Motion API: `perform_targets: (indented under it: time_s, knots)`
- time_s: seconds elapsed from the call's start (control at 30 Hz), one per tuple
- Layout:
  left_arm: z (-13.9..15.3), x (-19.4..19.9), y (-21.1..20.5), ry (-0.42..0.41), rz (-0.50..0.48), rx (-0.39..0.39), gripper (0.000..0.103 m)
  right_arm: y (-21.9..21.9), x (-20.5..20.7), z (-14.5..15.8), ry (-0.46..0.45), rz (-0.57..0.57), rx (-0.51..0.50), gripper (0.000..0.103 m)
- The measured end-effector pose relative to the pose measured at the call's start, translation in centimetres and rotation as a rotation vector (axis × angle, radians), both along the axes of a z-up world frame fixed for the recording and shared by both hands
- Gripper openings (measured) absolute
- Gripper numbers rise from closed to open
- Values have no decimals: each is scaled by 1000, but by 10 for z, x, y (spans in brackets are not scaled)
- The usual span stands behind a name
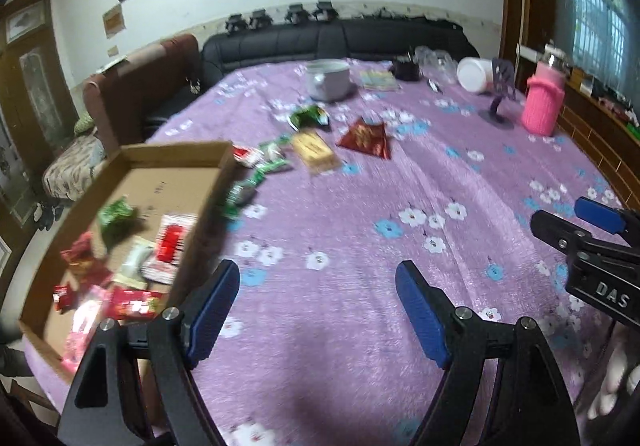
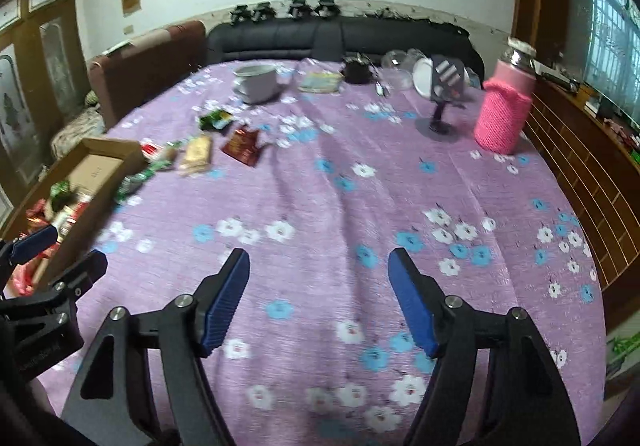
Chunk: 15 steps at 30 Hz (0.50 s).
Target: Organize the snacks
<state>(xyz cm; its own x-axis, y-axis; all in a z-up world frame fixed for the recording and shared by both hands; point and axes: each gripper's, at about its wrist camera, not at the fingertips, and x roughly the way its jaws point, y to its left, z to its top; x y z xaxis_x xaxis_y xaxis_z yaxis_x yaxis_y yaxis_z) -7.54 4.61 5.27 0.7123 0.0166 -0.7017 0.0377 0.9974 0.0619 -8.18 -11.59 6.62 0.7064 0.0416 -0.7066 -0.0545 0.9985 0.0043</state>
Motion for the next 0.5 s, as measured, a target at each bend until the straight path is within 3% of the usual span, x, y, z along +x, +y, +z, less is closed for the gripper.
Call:
perform_targets:
  time_s: [0.13,0.27,0.37,0.43,0.5]
  knots:
    - [-18,27,-5,89,17,-27,80,-18,15,-14,82,-39,-15,74]
    - [-34,50,-8,132,47,-21,80,-30,35,-32,156,-78,-54,77]
    - [-44,64,-10,165,58,-30,80,-37,47,-45,203,-113,-27,78]
    - [-45,67,-13,165,57,-26,80,-39,53,-53,227,-131,-13,85]
    - [-44,67,-16,159,55,-8,82,-41,54,-57,228,-153,-18,98]
